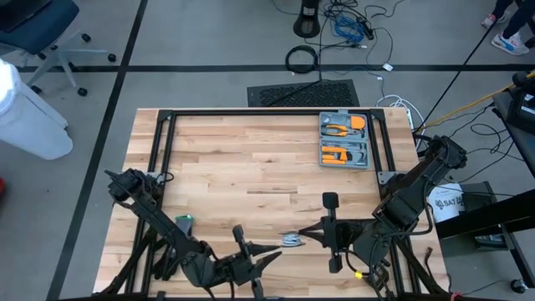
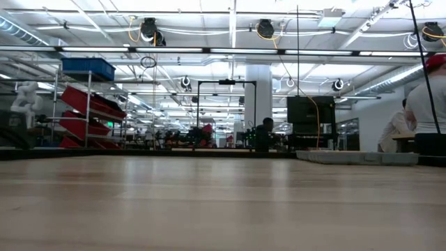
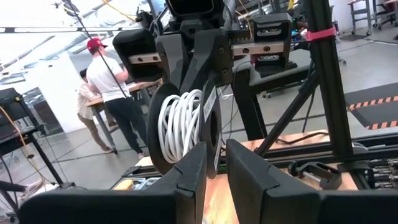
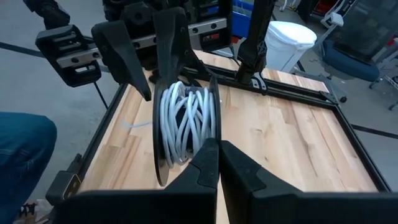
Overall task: Coil cords
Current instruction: Coil the white wire onto the spool
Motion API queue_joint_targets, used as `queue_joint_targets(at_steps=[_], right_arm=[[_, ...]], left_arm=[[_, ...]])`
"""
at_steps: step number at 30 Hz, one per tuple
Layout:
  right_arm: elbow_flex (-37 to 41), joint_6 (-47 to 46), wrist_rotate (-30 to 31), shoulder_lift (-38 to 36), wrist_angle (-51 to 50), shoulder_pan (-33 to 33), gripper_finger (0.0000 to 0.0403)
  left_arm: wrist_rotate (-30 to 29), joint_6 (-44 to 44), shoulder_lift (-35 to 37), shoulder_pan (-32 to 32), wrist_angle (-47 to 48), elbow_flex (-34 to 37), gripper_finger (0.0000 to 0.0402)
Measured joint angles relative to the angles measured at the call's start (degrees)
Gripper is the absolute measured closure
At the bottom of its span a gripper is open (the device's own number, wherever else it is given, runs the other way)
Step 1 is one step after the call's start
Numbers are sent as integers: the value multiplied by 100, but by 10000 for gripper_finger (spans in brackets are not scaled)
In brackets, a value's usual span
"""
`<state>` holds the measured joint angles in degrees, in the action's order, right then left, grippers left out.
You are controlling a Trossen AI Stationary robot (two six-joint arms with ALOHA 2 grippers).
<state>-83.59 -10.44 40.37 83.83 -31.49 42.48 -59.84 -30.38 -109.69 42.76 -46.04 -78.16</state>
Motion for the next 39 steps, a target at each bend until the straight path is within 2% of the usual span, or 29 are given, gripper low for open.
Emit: queue_joint_targets(at_steps=[4, 8, 12, 18, 23, 32, 35, 39], right_arm=[[0, 0, -23, 0, 12, 0, 403], [0, -8, -28, 1, 12, 1, 403], [0, -28, -28, 2, 11, 0, 403], [0, -31, -26, 4, 9, 1, 403], [0, -37, -24, 4, 17, 2, 403], [0, -26, -21, 4, 53, 2, 403], [0, 40, -21, 4, 136, 2, 403], [0, 66, -18, 4, 165, 2, 403]], left_arm=[[-74, -3, 0, 40, -11, -1, 333], [-425, -8, 0, 40, -9, 1, 333], [-413, -38, 0, 40, -10, -1, 333], [-208, -1, 0, -9, -20, -1, 333], [253, 8, 0, -112, -150, 1, 333], [416, 150, 0, -179, -149, -1, 335], [425, 150, 0, -207, -146, -1, 351], [578, 154, 0, -239, -78, 0, 391]])
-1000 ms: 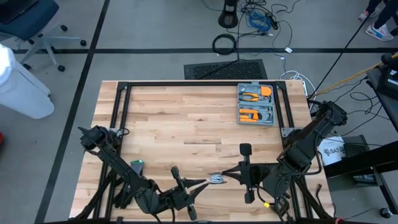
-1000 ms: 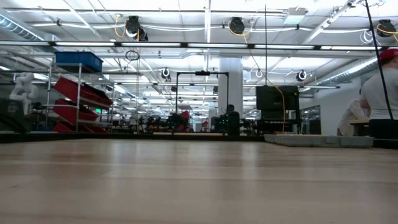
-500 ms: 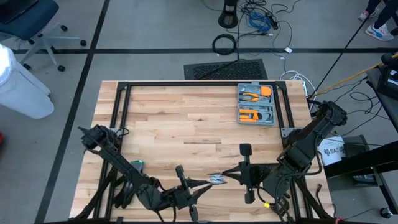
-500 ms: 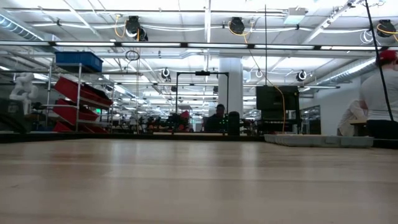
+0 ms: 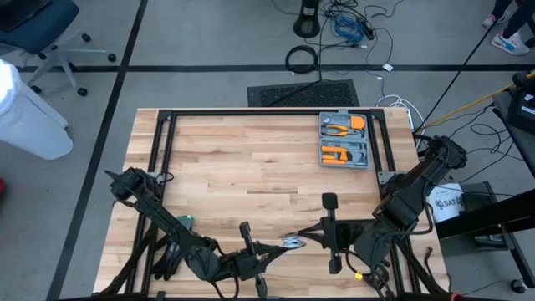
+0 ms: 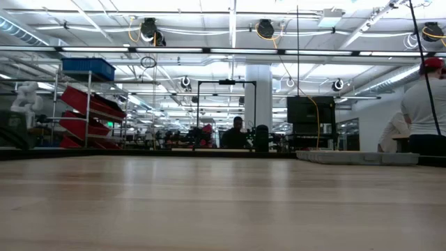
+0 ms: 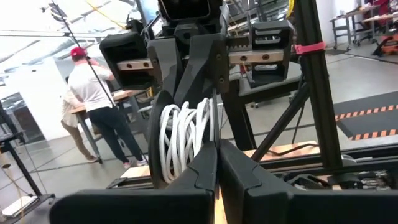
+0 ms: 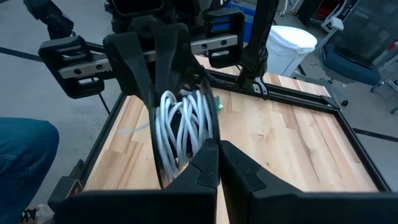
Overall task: Coil cords
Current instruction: Coil the white wire onto the spool
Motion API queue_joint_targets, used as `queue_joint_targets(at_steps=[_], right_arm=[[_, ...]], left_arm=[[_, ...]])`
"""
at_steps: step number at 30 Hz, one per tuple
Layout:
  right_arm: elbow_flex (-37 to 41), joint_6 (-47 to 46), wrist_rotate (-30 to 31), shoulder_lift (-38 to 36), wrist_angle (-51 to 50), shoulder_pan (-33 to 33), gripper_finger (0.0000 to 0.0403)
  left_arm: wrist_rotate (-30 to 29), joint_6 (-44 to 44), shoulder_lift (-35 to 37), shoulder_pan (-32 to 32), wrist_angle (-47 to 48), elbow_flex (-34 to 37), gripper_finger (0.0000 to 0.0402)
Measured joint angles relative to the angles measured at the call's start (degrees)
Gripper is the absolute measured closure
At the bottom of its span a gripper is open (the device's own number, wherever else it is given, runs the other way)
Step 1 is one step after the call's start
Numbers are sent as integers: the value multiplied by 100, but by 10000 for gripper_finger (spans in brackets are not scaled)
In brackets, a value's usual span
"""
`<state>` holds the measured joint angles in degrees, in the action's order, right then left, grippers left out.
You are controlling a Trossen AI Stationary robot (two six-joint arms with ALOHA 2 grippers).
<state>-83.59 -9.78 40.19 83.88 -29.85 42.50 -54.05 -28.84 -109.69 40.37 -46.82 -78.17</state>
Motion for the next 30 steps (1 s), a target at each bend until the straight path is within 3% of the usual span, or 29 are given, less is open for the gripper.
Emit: queue_joint_targets(at_steps=[9, 21, 30], right_arm=[[0, 0, -270, 0, -12, 76, 399], [0, 487, -223, -17, 306, 264, 337], [0, 1048, -227, -17, 873, 267, 325]], left_arm=[[121, -1, 0, 80, -1, 2, 397], [80, -55, 127, 351, -36, 2, 399], [82, -53, 203, 490, -21, 2, 399]])
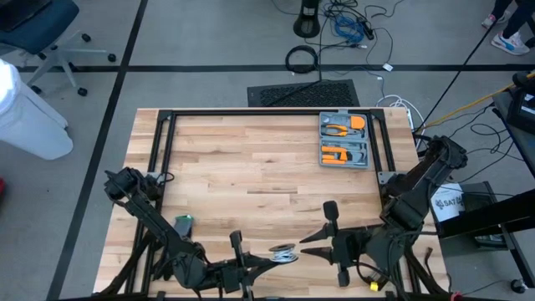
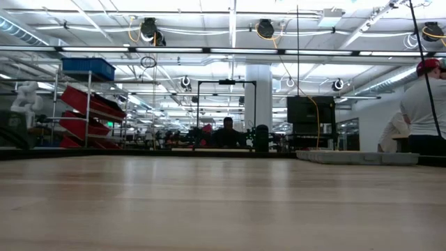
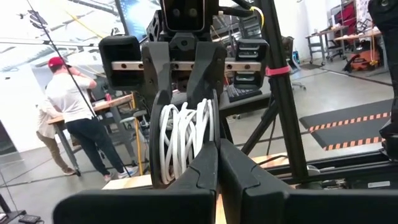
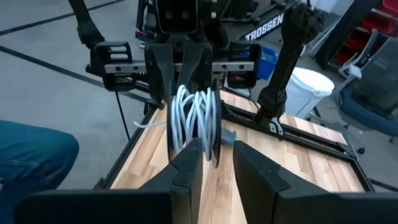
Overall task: Coil cords
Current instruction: Coil the white wire onto the spool
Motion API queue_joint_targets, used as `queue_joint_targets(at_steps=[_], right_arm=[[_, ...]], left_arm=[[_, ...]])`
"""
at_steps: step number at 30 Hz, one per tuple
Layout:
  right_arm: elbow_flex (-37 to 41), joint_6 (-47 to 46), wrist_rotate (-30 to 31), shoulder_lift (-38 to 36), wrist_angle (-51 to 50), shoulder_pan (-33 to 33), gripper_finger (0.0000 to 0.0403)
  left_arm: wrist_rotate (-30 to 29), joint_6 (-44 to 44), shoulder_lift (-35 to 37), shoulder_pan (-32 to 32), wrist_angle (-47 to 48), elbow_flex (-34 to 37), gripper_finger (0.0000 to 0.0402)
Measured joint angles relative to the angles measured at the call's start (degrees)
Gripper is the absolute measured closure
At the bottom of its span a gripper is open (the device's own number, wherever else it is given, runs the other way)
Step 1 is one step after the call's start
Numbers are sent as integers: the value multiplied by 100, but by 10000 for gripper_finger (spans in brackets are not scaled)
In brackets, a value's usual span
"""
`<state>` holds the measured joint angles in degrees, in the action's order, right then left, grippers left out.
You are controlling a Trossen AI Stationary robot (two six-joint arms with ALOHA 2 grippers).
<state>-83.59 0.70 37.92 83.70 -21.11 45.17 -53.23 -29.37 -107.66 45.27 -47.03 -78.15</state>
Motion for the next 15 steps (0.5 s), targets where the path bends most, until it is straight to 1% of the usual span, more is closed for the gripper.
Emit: queue_joint_targets(at_steps=[10, 13, 15], right_arm=[[0, 292, -35, 160, 373, -26, 327], [0, 384, -29, 229, 447, -88, 327], [0, 422, -27, 253, 510, -130, 327]], left_arm=[[133, 51, 2, 18, -2, 0, 400], [328, 53, 2, 14, -2, 0, 400], [357, 55, 2, 17, 2, 0, 400]])
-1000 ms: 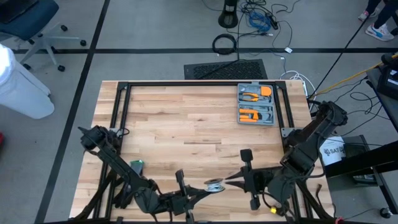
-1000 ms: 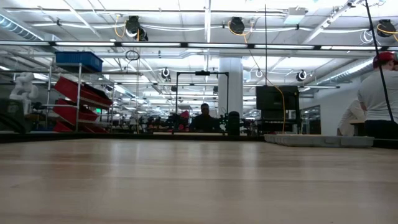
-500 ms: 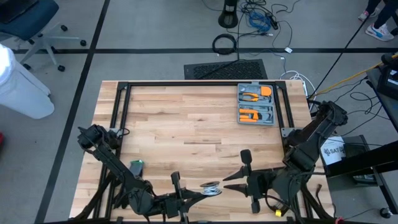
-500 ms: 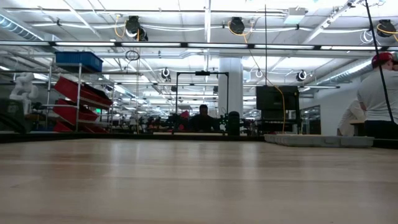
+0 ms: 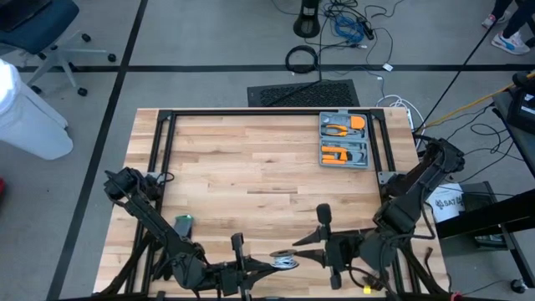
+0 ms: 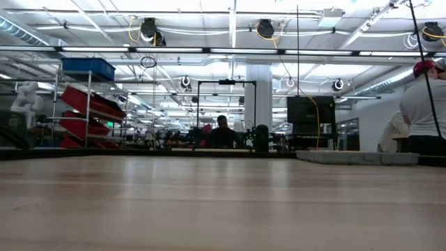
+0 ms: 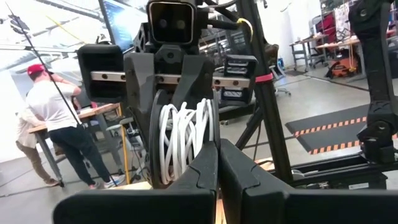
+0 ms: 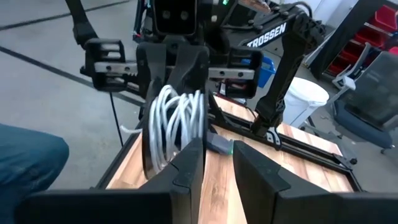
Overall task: Coil cords
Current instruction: Coil the white wire onto the spool
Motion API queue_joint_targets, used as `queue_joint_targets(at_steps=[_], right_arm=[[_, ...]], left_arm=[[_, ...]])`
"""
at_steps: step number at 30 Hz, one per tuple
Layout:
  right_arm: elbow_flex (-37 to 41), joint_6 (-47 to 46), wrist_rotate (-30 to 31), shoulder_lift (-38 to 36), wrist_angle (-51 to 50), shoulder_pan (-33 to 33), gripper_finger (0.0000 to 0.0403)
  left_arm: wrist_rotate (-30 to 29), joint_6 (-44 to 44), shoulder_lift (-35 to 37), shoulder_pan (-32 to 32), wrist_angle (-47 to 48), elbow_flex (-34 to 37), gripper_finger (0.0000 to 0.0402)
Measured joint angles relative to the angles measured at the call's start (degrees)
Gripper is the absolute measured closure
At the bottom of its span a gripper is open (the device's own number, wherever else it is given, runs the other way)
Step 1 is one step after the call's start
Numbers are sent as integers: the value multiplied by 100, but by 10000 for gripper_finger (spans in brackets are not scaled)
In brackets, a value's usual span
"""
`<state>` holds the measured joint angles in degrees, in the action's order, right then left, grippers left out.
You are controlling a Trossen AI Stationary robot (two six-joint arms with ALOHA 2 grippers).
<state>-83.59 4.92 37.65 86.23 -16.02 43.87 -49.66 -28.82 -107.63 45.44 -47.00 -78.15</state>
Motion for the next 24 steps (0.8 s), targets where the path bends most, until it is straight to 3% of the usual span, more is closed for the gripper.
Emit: queue_joint_targets(at_steps=[18, 24], right_arm=[[0, 52, -386, 24, 81, -8, 329], [0, 55, -514, 87, 87, -118, 370]], left_arm=[[6, 2, 4, 8, 7, 0, 400], [6, 4, 4, 8, 3, 0, 400]])
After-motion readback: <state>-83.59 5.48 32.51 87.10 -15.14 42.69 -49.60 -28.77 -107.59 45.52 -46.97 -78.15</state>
